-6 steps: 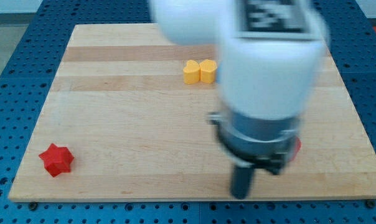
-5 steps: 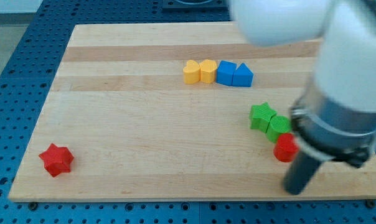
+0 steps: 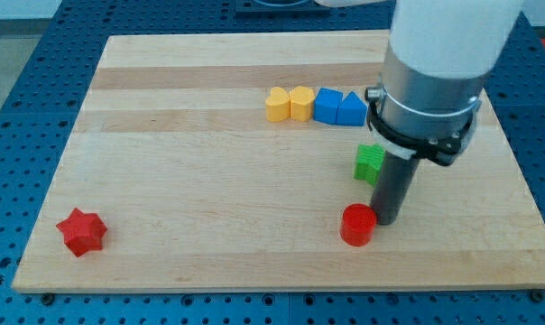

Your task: Push the red circle to the red star

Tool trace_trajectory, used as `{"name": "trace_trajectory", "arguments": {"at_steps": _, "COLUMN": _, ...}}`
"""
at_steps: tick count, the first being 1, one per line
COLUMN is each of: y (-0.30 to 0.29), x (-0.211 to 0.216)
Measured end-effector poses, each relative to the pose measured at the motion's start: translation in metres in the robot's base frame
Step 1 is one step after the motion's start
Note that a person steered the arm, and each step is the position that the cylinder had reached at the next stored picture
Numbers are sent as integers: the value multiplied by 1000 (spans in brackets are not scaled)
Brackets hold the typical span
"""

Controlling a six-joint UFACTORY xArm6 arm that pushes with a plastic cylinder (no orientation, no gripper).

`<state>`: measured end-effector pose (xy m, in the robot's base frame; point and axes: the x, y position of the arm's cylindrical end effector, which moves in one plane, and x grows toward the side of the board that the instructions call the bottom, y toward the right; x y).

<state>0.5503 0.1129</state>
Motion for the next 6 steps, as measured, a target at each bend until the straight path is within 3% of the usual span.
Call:
{"name": "trace_trajectory", "arguments": {"at_steps": 1, "y": 11, "x": 12}}
{"name": "trace_trajectory", "arguments": {"at_steps": 3, "y": -130, "x": 12}}
{"name": "trace_trajectory", "arguments": {"at_steps": 4, "y": -168, "x": 12}}
{"name": "trace_trajectory", "arguments": {"at_steps": 6, "y": -160, "x": 25}}
